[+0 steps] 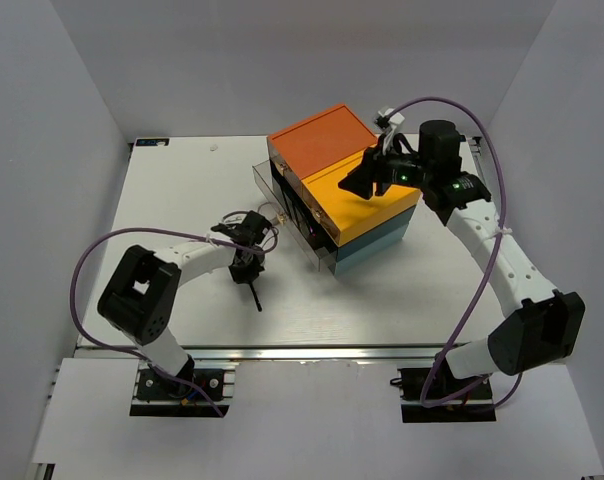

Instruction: Organize the makeup

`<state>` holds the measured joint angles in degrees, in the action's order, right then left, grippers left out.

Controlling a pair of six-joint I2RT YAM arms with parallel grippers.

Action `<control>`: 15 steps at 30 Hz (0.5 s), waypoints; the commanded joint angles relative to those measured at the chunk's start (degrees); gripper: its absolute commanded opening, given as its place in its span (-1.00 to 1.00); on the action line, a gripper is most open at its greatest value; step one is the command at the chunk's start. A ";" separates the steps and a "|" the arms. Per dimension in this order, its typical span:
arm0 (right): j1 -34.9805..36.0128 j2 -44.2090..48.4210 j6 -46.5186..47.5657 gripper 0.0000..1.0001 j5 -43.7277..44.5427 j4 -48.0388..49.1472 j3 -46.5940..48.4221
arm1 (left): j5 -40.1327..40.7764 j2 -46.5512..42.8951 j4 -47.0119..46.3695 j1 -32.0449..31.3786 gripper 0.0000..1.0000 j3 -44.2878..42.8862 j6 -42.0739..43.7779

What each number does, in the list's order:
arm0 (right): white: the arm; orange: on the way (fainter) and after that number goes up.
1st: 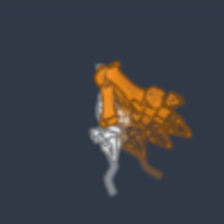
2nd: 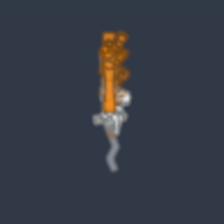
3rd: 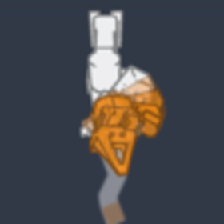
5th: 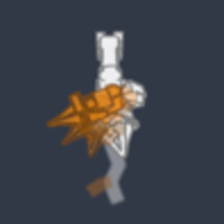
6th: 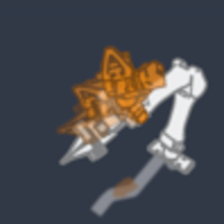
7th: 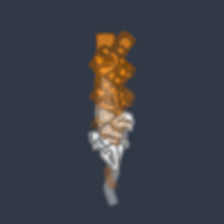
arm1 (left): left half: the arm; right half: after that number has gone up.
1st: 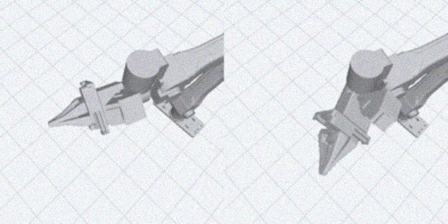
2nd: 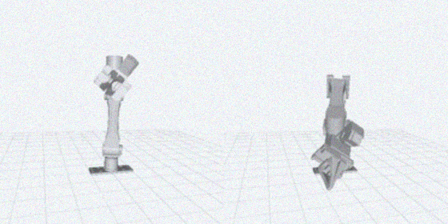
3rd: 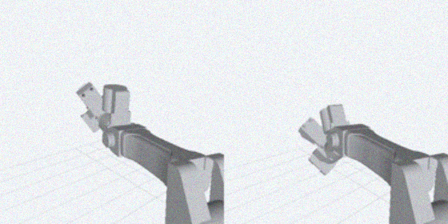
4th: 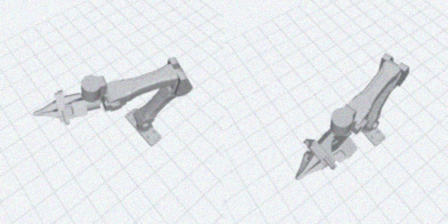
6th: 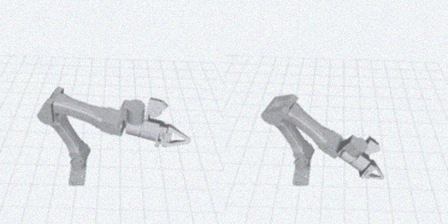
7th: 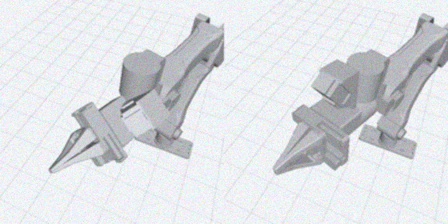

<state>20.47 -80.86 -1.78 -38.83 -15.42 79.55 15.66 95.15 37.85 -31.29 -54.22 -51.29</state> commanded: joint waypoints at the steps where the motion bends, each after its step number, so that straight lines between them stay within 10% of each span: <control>1: -1.13 2.11 -2.00 0.02 -2.04 3.38 -1.24 | -0.54 1.71 3.55 -0.09 -1.00 4.99 1.01; 12: -1.66 3.69 -0.16 -0.04 -6.34 2.59 -3.87 | -2.73 -21.83 4.70 0.00 -1.00 6.58 -0.92; 13: -1.75 3.78 0.46 -0.14 -7.22 2.24 -4.05 | -3.09 -25.33 4.69 0.00 -1.00 5.88 -1.53; 15: -1.92 4.13 2.65 -1.00 -7.58 1.27 -4.05 | -4.32 -28.17 2.86 -0.09 -1.00 5.18 -2.15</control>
<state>19.09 -79.05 -1.39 -43.57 -14.00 75.83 13.41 72.31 42.33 -31.29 -46.83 -52.05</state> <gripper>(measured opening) 0.091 0.134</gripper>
